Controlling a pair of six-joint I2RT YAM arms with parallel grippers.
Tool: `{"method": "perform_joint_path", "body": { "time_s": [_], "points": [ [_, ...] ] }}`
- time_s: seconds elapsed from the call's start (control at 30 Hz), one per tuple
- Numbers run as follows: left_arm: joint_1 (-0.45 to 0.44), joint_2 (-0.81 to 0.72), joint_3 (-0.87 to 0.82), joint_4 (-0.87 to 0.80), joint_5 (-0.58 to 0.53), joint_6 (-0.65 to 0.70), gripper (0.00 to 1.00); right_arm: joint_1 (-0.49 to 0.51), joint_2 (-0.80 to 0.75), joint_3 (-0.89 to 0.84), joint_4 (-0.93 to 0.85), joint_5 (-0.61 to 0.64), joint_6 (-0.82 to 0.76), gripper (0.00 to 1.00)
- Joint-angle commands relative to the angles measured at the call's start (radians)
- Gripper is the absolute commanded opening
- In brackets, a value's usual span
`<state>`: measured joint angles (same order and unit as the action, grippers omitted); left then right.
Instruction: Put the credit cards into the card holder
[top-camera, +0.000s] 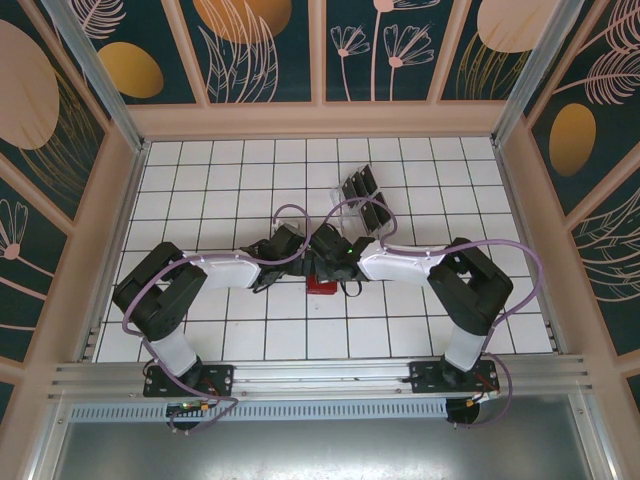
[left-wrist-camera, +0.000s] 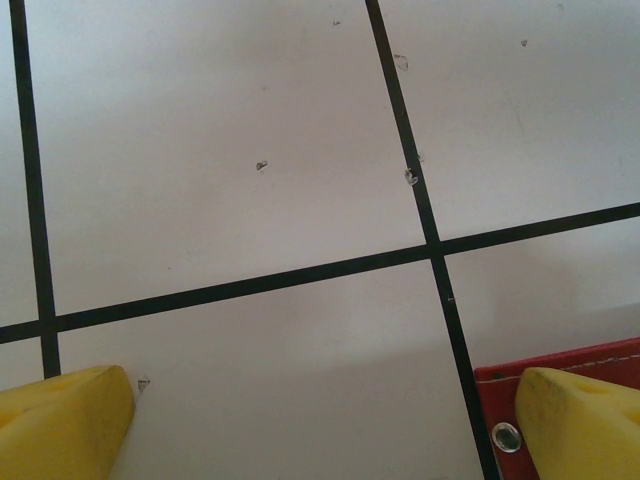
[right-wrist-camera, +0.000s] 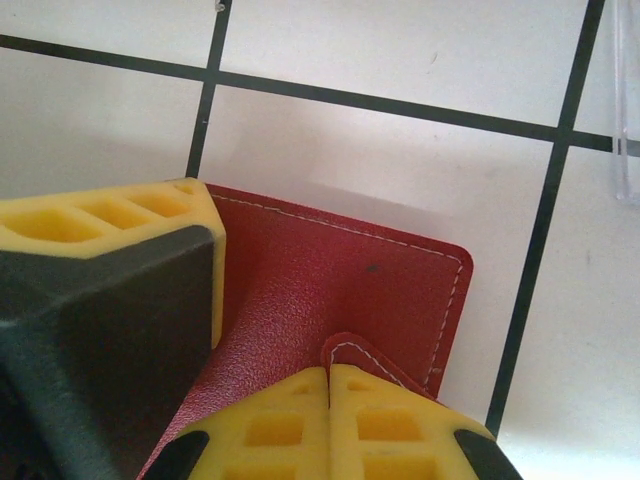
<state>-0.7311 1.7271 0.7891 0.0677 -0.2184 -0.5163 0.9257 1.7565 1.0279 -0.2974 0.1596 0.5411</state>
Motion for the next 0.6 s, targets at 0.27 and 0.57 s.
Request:
{"method": "perform_joint_path", "body": {
  "time_s": [0.27, 0.57],
  "points": [
    [-0.004, 0.069, -0.025, -0.054, 0.083, 0.001, 0.99, 0.016, 0.012, -0.071, 0.007, -0.041, 0.051, 0.0],
    [-0.004, 0.069, -0.025, -0.054, 0.083, 0.003, 0.99, -0.044, -0.023, -0.186, 0.07, -0.12, 0.101, 0.0]
  ]
}}
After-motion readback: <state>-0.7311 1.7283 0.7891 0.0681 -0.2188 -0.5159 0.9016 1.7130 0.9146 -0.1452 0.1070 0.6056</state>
